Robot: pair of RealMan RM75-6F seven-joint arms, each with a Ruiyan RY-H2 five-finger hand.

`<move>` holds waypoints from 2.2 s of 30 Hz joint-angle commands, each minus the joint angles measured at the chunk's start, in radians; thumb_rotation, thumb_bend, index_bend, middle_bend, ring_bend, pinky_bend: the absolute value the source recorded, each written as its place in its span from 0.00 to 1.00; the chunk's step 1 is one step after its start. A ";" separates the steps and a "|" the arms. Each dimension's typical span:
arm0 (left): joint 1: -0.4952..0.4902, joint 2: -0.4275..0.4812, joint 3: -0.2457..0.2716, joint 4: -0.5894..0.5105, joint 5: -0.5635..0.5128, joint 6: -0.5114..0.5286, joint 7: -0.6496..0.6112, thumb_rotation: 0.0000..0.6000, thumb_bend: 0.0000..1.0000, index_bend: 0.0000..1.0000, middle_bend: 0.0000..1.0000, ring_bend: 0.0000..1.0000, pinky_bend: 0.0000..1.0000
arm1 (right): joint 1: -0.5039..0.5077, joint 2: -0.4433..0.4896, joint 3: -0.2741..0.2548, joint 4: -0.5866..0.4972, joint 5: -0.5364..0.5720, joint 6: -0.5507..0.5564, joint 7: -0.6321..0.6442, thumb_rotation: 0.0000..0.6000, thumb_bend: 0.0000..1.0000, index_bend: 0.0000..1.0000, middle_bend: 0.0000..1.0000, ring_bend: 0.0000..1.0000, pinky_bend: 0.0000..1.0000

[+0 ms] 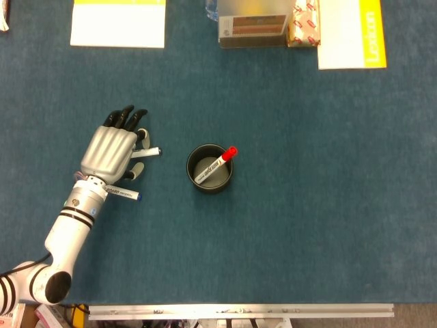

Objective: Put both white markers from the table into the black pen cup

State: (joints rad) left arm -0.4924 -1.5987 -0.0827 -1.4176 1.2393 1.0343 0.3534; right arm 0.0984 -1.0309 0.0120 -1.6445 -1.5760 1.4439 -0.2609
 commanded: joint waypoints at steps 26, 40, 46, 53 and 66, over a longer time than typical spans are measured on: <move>-0.022 -0.026 -0.003 0.053 -0.060 -0.023 0.022 1.00 0.25 0.44 0.10 0.01 0.11 | 0.000 0.000 0.000 -0.001 0.002 -0.003 -0.002 1.00 0.87 0.57 0.39 0.26 0.16; -0.027 -0.029 -0.002 0.058 -0.093 -0.029 0.046 1.00 0.25 0.48 0.10 0.01 0.11 | 0.001 0.000 0.001 0.000 0.003 -0.004 -0.002 1.00 0.87 0.57 0.39 0.26 0.16; -0.027 -0.028 0.001 0.056 -0.097 -0.028 0.047 0.97 0.25 0.50 0.10 0.01 0.11 | 0.001 0.001 0.000 -0.001 0.003 -0.005 -0.003 1.00 0.87 0.57 0.39 0.26 0.16; -0.028 -0.030 0.005 0.059 -0.105 -0.031 0.052 0.95 0.29 0.51 0.10 0.01 0.11 | 0.000 0.001 0.002 -0.001 0.003 -0.003 -0.002 1.00 0.87 0.57 0.39 0.26 0.16; -0.023 -0.017 0.009 0.022 -0.081 0.002 0.054 0.94 0.30 0.53 0.11 0.02 0.11 | 0.001 0.000 0.003 0.000 0.004 -0.003 -0.003 1.00 0.87 0.57 0.39 0.26 0.16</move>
State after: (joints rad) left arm -0.5158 -1.6165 -0.0748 -1.3943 1.1558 1.0342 0.4064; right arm 0.0990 -1.0309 0.0146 -1.6448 -1.5720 1.4411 -0.2637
